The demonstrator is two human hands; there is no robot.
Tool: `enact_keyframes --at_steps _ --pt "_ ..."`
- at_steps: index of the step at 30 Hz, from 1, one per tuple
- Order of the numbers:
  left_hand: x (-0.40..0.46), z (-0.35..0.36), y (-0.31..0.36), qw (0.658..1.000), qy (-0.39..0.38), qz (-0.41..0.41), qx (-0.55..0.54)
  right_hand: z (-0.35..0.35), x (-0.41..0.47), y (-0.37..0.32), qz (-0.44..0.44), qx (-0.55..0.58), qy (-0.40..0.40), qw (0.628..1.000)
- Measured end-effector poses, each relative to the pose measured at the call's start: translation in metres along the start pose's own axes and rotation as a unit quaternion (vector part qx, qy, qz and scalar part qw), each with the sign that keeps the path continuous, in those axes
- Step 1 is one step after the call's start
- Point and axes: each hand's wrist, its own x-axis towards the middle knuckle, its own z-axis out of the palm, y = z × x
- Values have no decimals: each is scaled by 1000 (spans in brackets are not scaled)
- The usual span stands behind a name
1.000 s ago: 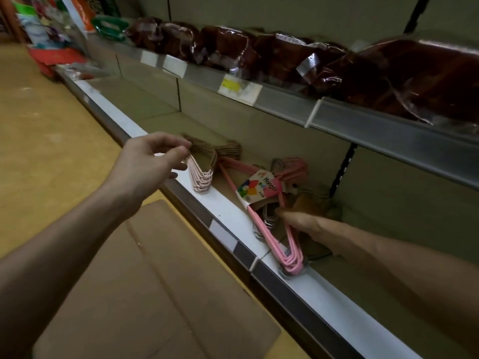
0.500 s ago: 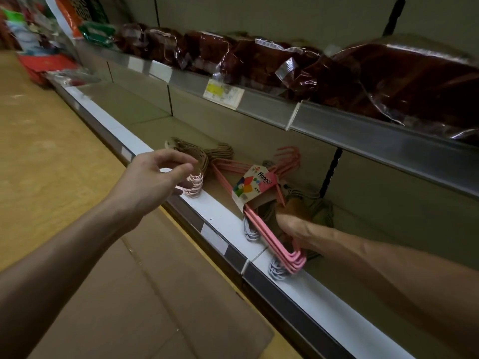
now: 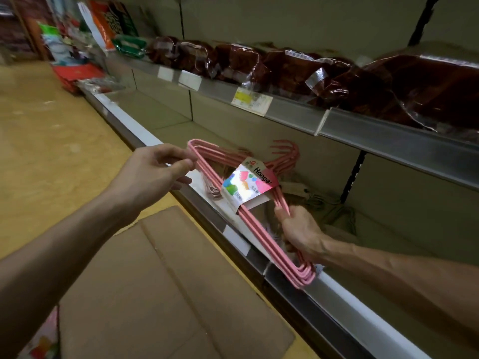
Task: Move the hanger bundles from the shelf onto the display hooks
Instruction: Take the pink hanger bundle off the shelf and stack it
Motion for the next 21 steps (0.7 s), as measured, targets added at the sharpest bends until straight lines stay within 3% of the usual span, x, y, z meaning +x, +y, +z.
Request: enact_keyframes --at_steps 7,14,21 --pt "-19 -53 -13 998 31 -31 51 83 -12 -29 -117 -94 -77 986" --pt "-43 -123 -32 985 91 -63 136 164 -56 -69 -171 -53 -215 960" --pt "-68 -176 -58 947 76 -91 298 241 -110 -103 -225 -17 -263 938"
